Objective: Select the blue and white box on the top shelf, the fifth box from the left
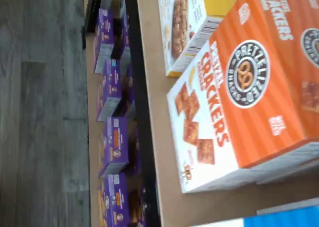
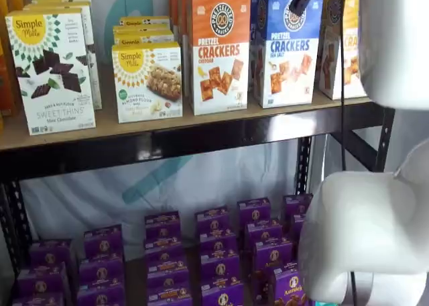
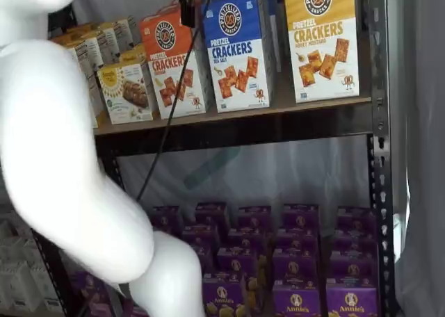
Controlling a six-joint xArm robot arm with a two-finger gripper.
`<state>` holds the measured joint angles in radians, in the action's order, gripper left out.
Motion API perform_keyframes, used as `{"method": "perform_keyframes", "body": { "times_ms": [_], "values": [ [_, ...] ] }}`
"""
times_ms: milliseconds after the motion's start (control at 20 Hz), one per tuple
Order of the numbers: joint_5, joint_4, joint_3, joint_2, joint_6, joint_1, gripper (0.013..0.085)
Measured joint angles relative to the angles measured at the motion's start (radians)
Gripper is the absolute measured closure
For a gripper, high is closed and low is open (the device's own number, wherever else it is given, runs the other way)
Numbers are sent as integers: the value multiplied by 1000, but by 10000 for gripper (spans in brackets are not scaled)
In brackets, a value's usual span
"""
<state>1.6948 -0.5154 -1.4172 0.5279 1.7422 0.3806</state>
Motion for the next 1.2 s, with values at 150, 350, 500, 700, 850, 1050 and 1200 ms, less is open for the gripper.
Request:
{"method": "perform_keyframes", "body": {
  "times_ms": [150, 350, 500, 700, 850, 1050, 1200],
  "values": [
    [1, 18, -52, -37, -5, -9, 130],
    [13, 44, -117, -89, -6, -16, 130],
    [29, 68, -165, -132, -2, -23, 130],
    [31, 78, -201, -174, -3, -31, 130],
    [34, 84, -224, -201, -10, -42, 130],
    [31, 100, -239, -225, -22, -65, 130],
    [19, 107, -239, -236, -33, -83, 130]
  ]
}}
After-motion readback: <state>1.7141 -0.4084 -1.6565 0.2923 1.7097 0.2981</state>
